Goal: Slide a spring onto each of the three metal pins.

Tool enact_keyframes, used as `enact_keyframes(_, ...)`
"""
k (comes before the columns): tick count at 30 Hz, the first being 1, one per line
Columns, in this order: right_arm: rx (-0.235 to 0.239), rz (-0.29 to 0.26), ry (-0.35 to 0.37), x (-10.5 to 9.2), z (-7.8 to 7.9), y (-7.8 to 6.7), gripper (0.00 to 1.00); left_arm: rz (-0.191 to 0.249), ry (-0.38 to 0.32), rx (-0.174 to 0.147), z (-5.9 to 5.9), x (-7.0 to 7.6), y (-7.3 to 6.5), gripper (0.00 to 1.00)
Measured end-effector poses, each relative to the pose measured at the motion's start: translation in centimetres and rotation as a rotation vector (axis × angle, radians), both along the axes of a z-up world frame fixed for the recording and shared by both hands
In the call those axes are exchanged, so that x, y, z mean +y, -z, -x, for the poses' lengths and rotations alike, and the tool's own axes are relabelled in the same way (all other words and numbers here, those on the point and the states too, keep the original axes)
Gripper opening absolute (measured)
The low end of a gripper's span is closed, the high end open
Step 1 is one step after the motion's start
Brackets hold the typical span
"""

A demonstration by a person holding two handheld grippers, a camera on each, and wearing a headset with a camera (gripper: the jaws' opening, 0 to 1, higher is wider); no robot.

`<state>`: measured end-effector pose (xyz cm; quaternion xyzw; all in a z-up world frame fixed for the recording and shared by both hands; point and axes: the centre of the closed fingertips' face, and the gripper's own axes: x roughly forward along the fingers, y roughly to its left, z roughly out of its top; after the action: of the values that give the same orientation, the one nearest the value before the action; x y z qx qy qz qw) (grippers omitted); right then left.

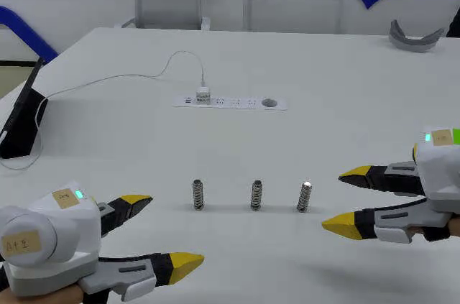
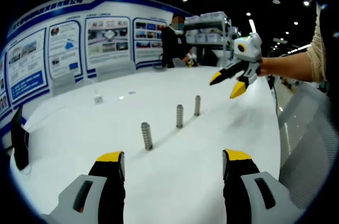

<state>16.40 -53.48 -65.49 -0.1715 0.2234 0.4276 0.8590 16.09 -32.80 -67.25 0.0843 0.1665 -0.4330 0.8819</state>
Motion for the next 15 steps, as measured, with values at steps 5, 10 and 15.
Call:
enact_keyframes(5,-0.009,-0.012,0.013,-0.5,0.6,0.0,0.56,-0.003,0.003,0.0,0.0,0.0,0.0,0.77)
enact_keyframes(10,-0.02,-0.026,0.028,-0.8,1.0,0.0,0.58,-0.004,0.004,0.004,0.1,0.1,0.2,0.78)
enact_keyframes(15,-0.034,-0.044,0.035,-0.9,1.6,-0.1,0.59,-0.002,0.001,0.008,0.2,0.2,0.3,0.78)
